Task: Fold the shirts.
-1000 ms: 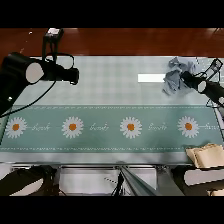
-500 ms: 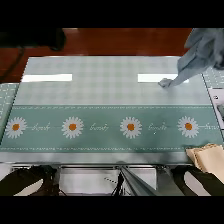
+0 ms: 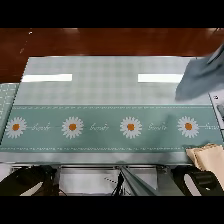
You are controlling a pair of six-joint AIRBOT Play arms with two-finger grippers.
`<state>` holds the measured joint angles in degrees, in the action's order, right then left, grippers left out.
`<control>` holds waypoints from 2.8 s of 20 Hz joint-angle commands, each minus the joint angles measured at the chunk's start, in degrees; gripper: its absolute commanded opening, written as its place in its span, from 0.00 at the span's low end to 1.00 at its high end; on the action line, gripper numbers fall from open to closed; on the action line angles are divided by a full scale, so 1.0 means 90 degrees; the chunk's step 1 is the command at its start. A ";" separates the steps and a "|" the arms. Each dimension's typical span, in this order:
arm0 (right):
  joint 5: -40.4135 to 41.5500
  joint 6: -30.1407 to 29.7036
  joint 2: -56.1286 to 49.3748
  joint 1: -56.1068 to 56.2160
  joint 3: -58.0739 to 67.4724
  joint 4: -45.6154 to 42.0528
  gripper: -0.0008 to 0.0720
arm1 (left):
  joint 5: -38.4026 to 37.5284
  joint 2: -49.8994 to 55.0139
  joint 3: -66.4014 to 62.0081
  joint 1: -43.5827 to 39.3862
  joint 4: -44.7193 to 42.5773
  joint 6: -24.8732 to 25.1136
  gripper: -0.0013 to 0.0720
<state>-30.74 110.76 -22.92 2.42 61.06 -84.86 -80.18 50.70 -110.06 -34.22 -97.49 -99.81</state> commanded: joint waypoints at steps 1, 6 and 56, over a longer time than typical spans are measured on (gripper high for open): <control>-0.1831 -0.1154 -0.0291 0.0520 0.0000 0.2018 0.05 | -0.1239 -0.0153 0.0095 -0.0075 0.0000 0.0002 0.99; -0.1926 -0.2079 -0.2528 0.2511 0.0000 0.2511 0.05 | -0.1338 -0.0155 0.0865 -0.0075 -0.0002 0.0002 0.99; -0.4039 -0.3694 -0.3543 -0.2404 -0.1785 0.2127 0.67 | 0.3827 0.1256 0.9923 0.3092 0.7405 0.2744 0.04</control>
<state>-64.14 78.17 -52.05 -19.18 45.25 -67.55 -42.83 63.44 -19.22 -7.40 -32.42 -77.36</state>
